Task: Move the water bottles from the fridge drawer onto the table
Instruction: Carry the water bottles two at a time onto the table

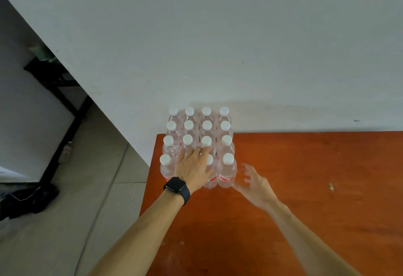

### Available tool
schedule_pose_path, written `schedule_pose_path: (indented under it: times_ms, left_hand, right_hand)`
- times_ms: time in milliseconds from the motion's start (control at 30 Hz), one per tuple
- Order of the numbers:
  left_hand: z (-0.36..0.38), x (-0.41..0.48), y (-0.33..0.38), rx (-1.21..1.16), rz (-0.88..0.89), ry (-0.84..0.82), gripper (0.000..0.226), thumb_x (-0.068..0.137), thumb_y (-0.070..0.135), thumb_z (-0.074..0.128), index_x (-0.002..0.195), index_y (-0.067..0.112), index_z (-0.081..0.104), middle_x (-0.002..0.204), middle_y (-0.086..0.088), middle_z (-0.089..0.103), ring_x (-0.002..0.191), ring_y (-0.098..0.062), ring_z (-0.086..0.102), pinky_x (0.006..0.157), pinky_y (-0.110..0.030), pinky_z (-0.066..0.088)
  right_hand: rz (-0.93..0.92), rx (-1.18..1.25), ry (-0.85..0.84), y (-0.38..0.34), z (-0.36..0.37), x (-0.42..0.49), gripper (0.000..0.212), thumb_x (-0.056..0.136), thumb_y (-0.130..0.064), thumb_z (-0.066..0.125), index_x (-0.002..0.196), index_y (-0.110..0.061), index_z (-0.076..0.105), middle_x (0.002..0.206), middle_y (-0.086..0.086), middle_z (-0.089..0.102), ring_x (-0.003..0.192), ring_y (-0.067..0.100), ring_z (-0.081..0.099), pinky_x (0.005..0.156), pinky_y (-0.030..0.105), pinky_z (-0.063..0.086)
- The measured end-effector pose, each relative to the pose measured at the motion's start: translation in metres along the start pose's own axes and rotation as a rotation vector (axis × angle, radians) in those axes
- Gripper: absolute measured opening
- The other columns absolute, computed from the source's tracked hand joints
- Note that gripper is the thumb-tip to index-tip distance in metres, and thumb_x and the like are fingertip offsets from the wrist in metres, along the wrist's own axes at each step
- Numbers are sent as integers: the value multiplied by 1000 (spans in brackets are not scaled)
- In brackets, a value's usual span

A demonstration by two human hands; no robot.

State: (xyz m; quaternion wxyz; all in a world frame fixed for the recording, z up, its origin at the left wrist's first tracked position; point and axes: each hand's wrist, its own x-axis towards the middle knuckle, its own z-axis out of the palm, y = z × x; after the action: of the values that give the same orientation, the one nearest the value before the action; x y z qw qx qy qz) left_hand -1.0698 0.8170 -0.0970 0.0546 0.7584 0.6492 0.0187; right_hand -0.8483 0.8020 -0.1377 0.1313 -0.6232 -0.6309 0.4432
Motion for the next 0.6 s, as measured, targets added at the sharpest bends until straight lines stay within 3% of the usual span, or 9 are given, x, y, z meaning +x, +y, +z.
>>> schedule_pose_path:
  times_ms: [133,200,233,300,367,433,467,533,600]
  left_hand:
    - [-9,-9,16,-20,83,70,48,97,43,53,139,22,42,134,-3,59,125,-23,54,108,-43,41]
    - [-14,-13,35,-52,153,65,46,97,42,53,138,23,44,136,-1,58,127,-21,52,110,-42,39]
    - [-15,-15,47,-74,184,53,46,98,42,52,139,24,44,138,-1,57,130,-21,50,112,-43,37]
    - [-16,-19,76,-106,249,18,48,99,43,50,143,25,42,146,0,50,137,-21,43,116,-45,32]
    - [-14,-24,108,-108,328,-25,50,100,45,48,146,26,40,151,2,45,141,-19,36,120,-46,25]
    - [-13,-30,143,-97,416,-63,53,101,45,45,149,26,38,154,2,41,145,-18,30,122,-48,18]
    - [-12,-33,162,-90,459,-80,54,101,45,44,151,25,37,155,2,40,146,-18,28,123,-48,15]
    - [-14,-42,205,-75,545,-98,55,101,47,43,152,26,36,157,1,38,147,-19,26,123,-48,12]
    - [-17,-54,255,-62,640,-103,57,101,49,43,152,26,35,157,1,38,148,-19,26,123,-48,13]
  right_hand:
    - [-35,-54,114,5,-30,-42,58,93,-49,64,145,-32,47,144,-12,54,128,13,57,96,23,47]
    - [-33,-64,175,9,-45,-68,48,95,-48,61,140,-35,52,134,-14,59,92,-1,70,71,11,49]
    - [-32,-62,211,12,-52,-83,44,96,-48,59,138,-36,54,131,-15,60,69,-9,66,59,9,45]
    - [-26,-52,296,20,-67,-113,41,97,-49,57,136,-36,56,130,-13,62,54,-17,53,54,7,40]
    - [-16,-64,367,30,-81,-147,39,97,-45,58,135,-33,59,130,-12,63,66,-19,53,69,6,45]
    - [-5,-109,447,43,-93,-180,39,97,-43,59,133,-30,61,134,-14,60,95,-12,58,95,21,48]
    - [5,-131,502,52,-99,-197,38,96,-43,60,132,-30,63,134,-14,59,110,0,61,102,28,47]
    - [68,-174,602,71,-111,-236,37,96,-43,59,132,-32,62,138,-12,58,132,13,51,111,39,43]
    - [163,-215,681,92,-123,-279,36,98,-45,56,133,-37,60,143,-13,54,139,14,43,115,40,37]
